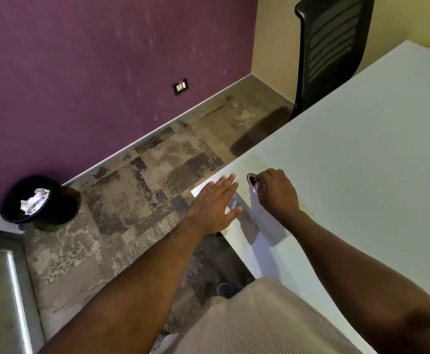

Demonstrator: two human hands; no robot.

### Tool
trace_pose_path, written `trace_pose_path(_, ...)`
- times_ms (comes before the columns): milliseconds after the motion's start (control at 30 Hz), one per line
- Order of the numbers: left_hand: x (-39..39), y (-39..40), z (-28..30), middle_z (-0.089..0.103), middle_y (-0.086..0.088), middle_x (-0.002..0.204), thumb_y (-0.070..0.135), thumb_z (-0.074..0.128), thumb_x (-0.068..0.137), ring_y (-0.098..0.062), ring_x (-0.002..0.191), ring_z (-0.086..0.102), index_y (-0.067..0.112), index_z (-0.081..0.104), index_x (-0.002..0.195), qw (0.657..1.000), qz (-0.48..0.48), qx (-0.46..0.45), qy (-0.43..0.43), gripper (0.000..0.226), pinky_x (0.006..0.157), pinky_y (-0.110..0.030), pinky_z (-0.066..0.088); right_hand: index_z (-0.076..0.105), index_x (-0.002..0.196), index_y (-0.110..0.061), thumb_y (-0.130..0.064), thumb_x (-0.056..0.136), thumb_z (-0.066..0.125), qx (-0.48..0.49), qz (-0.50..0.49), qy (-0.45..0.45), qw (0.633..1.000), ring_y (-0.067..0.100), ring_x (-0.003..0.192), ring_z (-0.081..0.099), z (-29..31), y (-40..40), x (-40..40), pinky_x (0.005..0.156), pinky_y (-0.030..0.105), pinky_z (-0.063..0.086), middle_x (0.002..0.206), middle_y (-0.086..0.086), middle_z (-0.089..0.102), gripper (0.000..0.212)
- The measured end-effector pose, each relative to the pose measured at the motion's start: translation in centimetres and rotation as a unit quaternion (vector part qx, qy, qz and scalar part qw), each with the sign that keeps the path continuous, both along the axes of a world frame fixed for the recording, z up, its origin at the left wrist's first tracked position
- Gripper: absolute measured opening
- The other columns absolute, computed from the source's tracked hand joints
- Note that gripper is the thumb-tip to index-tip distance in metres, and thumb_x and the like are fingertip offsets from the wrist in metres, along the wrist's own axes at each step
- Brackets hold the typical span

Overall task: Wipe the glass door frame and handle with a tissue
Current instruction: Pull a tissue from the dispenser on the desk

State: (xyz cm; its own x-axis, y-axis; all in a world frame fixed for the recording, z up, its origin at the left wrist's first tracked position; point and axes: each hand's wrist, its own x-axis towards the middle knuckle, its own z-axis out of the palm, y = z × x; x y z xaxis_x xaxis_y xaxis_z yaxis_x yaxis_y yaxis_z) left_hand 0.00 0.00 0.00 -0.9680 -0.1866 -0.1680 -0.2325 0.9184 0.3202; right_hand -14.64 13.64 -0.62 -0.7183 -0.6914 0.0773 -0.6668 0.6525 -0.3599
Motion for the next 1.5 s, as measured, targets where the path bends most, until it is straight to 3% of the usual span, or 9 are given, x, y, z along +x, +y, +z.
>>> trace_pose_path(167, -2.3, 1.2, -0.6, -0.009, 0.0, 0.168, 0.058, 0.034, 0.105, -0.018, 0.155, -0.007, 0.017, 0.004, 0.161, 0.995, -0.04, -0.046, -0.082, 0.076, 0.128, -0.043, 0.002, 0.07, 0.117, -0.019, -0.035, 0.093, 0.059, 0.148, 0.132, 0.087, 0.976, 0.026, 0.129, 0.045, -0.9, 1.9, -2.3, 0.098, 0.036, 0.044, 0.142, 0.008, 0.051, 0.031)
trace_pose_path(267, -2.9, 1.4, -0.8, -0.008, -0.002, 0.169, 0.06, 0.033, 0.105, -0.018, 0.155, -0.006, 0.016, 0.002, 0.161, 0.991, -0.045, -0.057, -0.115, 0.078, 0.128, -0.044, 0.002, 0.066, 0.123, -0.02, -0.036, 0.094, 0.059, 0.146, 0.171, 0.092, 0.97, 0.03, 0.142, 0.032, -1.5, 1.8, -2.8, 0.111, 0.043, 0.036, 0.153, 0.007, 0.039, 0.034)
trace_pose_path(367, -3.0, 1.8, -0.9, -0.008, -0.004, 0.168, 0.06, 0.033, 0.105, -0.02, 0.156, -0.005, 0.014, 0.0, 0.161, 0.988, -0.047, -0.052, -0.135, 0.08, 0.128, -0.043, 0.003, 0.053, 0.137, -0.016, -0.036, 0.096, 0.055, 0.124, 0.158, 0.056, 0.978, 0.03, 0.137, 0.039, -1.6, 1.2, -3.1, 0.108, 0.04, 0.037, 0.153, 0.004, 0.039, 0.046)
trace_pose_path(500, -3.1, 1.9, -1.0, -0.01, -0.004, 0.168, 0.062, 0.034, 0.104, -0.021, 0.156, -0.005, 0.014, -0.002, 0.161, 0.988, -0.04, -0.044, -0.145, 0.083, 0.128, -0.041, 0.001, 0.065, 0.124, -0.014, -0.032, 0.089, 0.065, 0.149, 0.194, 0.113, 0.963, 0.03, 0.117, 0.055, -2.0, 1.0, -3.3, 0.095, 0.036, 0.046, 0.143, 0.006, 0.052, 0.04)
trace_pose_path(667, -3.2, 1.7, -1.6, -0.011, -0.005, 0.168, 0.064, 0.034, 0.103, -0.022, 0.156, -0.006, 0.014, -0.002, 0.161, 0.988, -0.038, -0.047, -0.14, 0.084, 0.128, -0.044, 0.003, 0.019, 0.154, -0.03, -0.043, 0.102, 0.028, 0.155, 0.169, 0.033, 0.973, 0.024, 0.148, 0.019, -2.8, 0.1, -3.7, 0.12, 0.037, 0.016, 0.162, -0.002, 0.017, 0.054)
trace_pose_path(867, -3.3, 1.5, -2.6, -0.01, -0.004, 0.168, 0.063, 0.035, 0.103, -0.02, 0.156, -0.005, 0.014, -0.002, 0.161, 0.99, -0.037, -0.047, -0.126, 0.084, 0.127, -0.042, 0.001, 0.009, 0.154, -0.033, -0.05, 0.101, 0.018, 0.169, 0.152, 0.041, 0.973, 0.025, 0.15, 0.009, -2.9, 0.0, -3.4, 0.121, 0.036, 0.007, 0.163, -0.001, 0.006, 0.056)
trace_pose_path(1167, -3.3, 1.8, -2.9, -0.011, -0.003, 0.168, 0.063, 0.033, 0.103, -0.02, 0.155, -0.007, 0.016, -0.003, 0.161, 0.991, -0.022, -0.053, -0.124, 0.083, 0.128, -0.045, 0.001, 0.023, 0.152, -0.032, -0.05, 0.101, 0.023, 0.153, 0.146, 0.039, 0.977, 0.028, 0.148, 0.018, -3.4, -0.5, -3.9, 0.115, 0.032, 0.005, 0.162, 0.0, 0.015, 0.054)
trace_pose_path(1333, -3.4, 1.2, -2.9, -0.011, -0.001, 0.168, 0.062, 0.031, 0.104, -0.017, 0.155, -0.007, 0.017, -0.003, 0.161, 0.989, -0.033, -0.069, -0.13, 0.08, 0.126, -0.042, -0.002, 0.065, 0.124, -0.025, -0.045, 0.084, 0.061, 0.143, 0.163, 0.136, 0.967, 0.027, 0.131, 0.044, -3.1, -0.3, -3.8, 0.106, 0.037, 0.025, 0.142, 0.0, 0.052, 0.045)
trace_pose_path(1500, -3.7, 1.3, -2.9, -0.011, 0.0, 0.168, 0.061, 0.031, 0.104, -0.017, 0.155, -0.008, 0.017, -0.002, 0.161, 0.99, -0.019, -0.049, -0.13, 0.079, 0.125, -0.043, -0.002, 0.044, 0.142, -0.024, -0.046, 0.096, 0.046, 0.153, 0.178, 0.111, 0.966, 0.031, 0.141, 0.035, -3.3, -0.3, -3.9, 0.114, 0.037, 0.018, 0.153, 0.005, 0.039, 0.051)
